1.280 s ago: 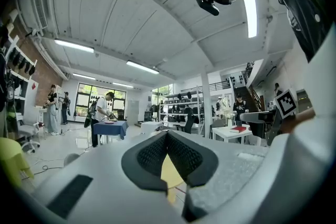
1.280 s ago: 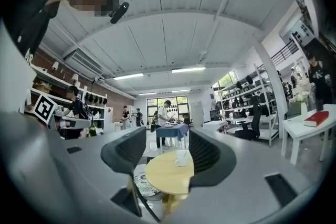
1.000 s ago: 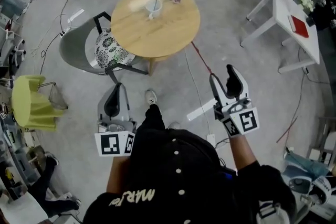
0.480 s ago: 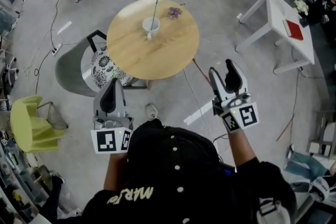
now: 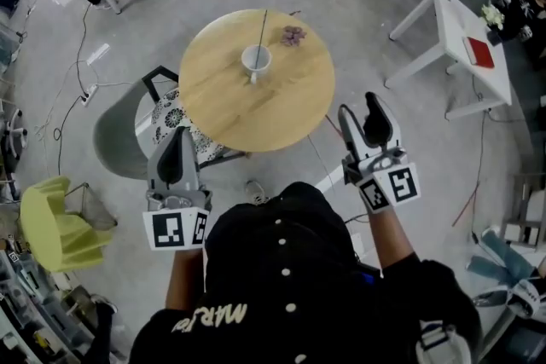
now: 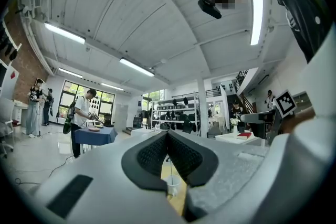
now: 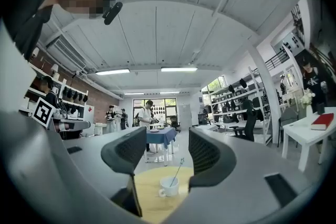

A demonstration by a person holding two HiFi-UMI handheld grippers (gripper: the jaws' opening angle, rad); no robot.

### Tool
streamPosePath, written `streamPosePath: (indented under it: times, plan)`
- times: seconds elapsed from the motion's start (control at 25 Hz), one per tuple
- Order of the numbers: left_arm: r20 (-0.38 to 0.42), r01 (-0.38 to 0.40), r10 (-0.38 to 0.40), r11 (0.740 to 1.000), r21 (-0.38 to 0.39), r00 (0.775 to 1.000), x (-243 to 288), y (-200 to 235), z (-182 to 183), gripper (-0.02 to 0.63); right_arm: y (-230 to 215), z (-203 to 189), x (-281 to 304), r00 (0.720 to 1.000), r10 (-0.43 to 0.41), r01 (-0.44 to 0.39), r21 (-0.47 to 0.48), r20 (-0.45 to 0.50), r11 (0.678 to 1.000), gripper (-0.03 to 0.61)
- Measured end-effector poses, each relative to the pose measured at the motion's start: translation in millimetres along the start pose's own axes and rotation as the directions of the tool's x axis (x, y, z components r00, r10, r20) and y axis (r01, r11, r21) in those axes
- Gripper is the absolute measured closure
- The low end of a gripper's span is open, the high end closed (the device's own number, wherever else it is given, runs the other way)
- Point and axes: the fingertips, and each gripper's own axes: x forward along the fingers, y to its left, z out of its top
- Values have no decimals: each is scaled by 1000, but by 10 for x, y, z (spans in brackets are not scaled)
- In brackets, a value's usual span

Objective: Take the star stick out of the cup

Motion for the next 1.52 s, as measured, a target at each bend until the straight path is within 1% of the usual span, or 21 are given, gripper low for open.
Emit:
streamPosePath:
  times: [0.2,0.44,0.56,0.84,0.92,1.04,1.24,1.32,1.44,1.52]
  plan:
    - [-37,15,-16,999,-33,999,256,122,-192,614,-89,-119,225,999,-11,11,-2,-42,1000,336]
    - [-37,11,-12,1000,-30,999,666,137,-214,614,-460,-105,608,999,-8,8,8,-35,1000,337]
    - [-43,-6,5,999,-35,999,946,215,-202,615,-627,-138,904,999,5,-4,15,-42,1000,337]
    - [-41,-3,1,999,-47,999,1605,218,-145,614,-938,-335,1541,994,66,-63,38,-84,997,340]
    - [-42,-6,5,999,-34,999,1726,215,-167,614,-989,-448,1694,991,90,-85,49,-104,995,341]
    - [-67,-15,13,1000,-26,998,1851,227,-278,615,-1029,-666,1948,982,136,-127,75,-128,989,345]
    - [-126,-38,33,999,-39,992,1976,270,-527,614,-1020,-1137,2381,959,216,-193,137,-183,972,348]
    - [-114,-43,37,998,-46,993,2026,284,-570,614,-994,-1358,2553,946,250,-218,163,-207,962,351]
    - [-81,-67,64,997,-34,995,2049,316,-560,614,-968,-1716,2795,923,294,-242,219,-249,945,360]
    - [-89,-72,68,997,-36,994,2071,316,-603,614,-963,-1954,2937,908,317,-251,250,-275,935,362]
